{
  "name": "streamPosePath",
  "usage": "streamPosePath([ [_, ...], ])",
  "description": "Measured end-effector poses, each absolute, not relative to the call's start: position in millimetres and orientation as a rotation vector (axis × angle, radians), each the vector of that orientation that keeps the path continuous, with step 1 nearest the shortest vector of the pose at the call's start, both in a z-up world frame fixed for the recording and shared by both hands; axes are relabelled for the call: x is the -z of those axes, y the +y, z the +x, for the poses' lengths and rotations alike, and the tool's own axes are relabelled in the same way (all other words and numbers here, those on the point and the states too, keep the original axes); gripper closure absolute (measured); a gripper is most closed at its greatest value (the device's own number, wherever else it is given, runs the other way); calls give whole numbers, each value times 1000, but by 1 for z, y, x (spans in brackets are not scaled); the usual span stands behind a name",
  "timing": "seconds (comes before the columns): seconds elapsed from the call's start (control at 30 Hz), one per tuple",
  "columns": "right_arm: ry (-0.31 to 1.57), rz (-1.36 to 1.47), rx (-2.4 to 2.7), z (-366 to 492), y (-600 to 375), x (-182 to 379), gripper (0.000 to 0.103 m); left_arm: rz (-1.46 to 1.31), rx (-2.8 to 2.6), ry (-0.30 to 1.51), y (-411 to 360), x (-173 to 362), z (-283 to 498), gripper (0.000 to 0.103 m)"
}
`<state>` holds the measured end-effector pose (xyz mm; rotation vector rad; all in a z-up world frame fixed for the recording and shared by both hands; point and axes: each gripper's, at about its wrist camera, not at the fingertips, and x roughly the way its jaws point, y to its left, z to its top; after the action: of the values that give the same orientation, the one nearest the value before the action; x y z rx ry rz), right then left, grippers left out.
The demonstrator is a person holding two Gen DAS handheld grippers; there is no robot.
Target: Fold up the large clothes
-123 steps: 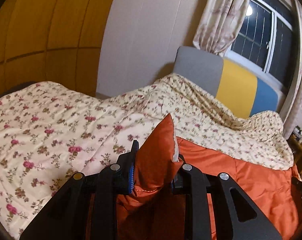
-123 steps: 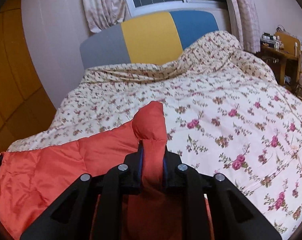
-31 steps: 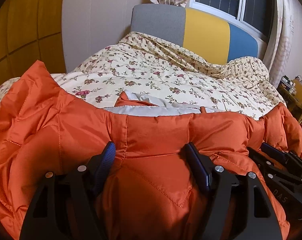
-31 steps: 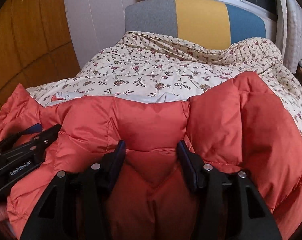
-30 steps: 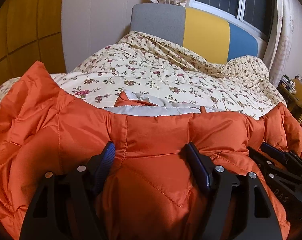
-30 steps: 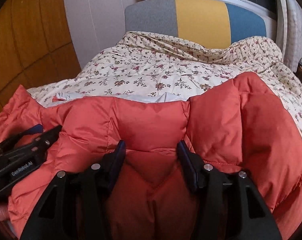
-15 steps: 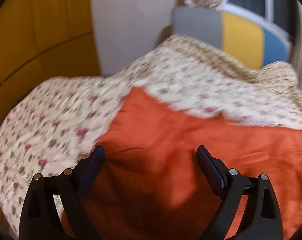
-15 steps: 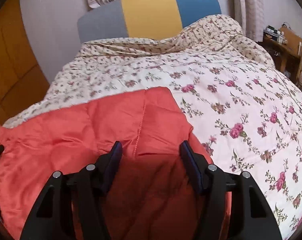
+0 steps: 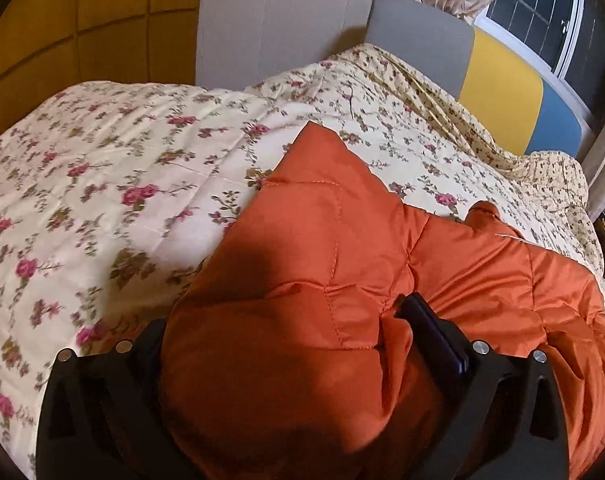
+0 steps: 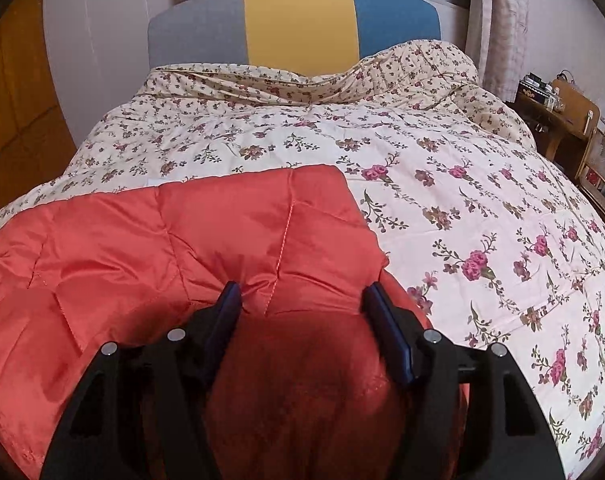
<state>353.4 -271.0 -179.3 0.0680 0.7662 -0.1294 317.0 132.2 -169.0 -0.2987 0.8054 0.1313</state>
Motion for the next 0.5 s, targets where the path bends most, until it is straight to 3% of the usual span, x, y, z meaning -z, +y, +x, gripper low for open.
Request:
streamPosePath([
  [0.23, 764, 62, 134, 352, -269, 178, 37, -366, -153, 626, 134, 153, 227, 3],
  [0.5, 775, 46, 132, 347, -265, 172, 35, -518, -193, 661, 144, 178, 150, 3],
])
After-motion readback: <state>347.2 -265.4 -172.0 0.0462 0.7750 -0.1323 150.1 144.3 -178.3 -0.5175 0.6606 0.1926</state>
